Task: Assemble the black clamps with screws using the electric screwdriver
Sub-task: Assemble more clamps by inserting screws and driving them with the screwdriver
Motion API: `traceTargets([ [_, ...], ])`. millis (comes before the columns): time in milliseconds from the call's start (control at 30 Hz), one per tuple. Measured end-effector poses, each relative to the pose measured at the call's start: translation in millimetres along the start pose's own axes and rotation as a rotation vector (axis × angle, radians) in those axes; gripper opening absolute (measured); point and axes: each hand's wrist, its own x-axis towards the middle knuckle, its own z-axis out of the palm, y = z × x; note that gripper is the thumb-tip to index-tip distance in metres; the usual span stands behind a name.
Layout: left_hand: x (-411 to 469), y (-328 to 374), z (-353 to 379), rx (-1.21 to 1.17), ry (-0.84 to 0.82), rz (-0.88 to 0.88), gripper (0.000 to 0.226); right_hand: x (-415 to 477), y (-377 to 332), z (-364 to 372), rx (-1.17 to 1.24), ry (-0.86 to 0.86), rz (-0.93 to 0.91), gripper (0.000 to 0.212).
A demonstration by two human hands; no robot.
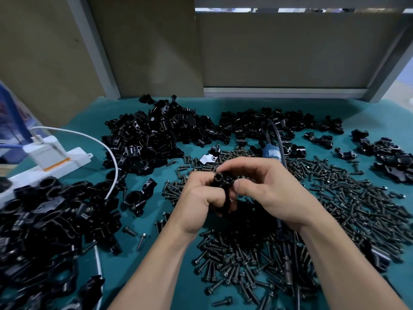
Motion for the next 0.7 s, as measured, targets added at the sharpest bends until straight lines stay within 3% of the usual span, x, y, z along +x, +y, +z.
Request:
traceTargets([
  [67, -1.2, 0.6, 0.5, -0.059, 0.021, -0.018, 0.018, 0.3, -0.3, 2.8, 0.077, -0.001, 0.031, 0.034],
  [200, -1.7, 0.4, 0.2, -0.041, 0.087, -0.123, 0.048, -2.1, -1.3, 7.7, 0.295, -0.032, 0.097, 0.029],
  [267, -2.2, 1.7, 0.2, -0.053, 0.086, -0.167, 0.047, -2.5, -1.4, 8.3, 0.346, -0.019, 0.128, 0.028],
  [467, -0.9, 6.9, -1.4, -0.159, 0.026, -0.263, 0.049, -1.3, 2.8, 5.7, 0.321, 0.097, 0.166, 0.038],
  [700, -2.2, 7.7, 0.0, -0.239, 0.004, -0.299, 0.068, -2.2, 5.4, 7.4, 0.320, 0.136, 0.189, 0.034],
])
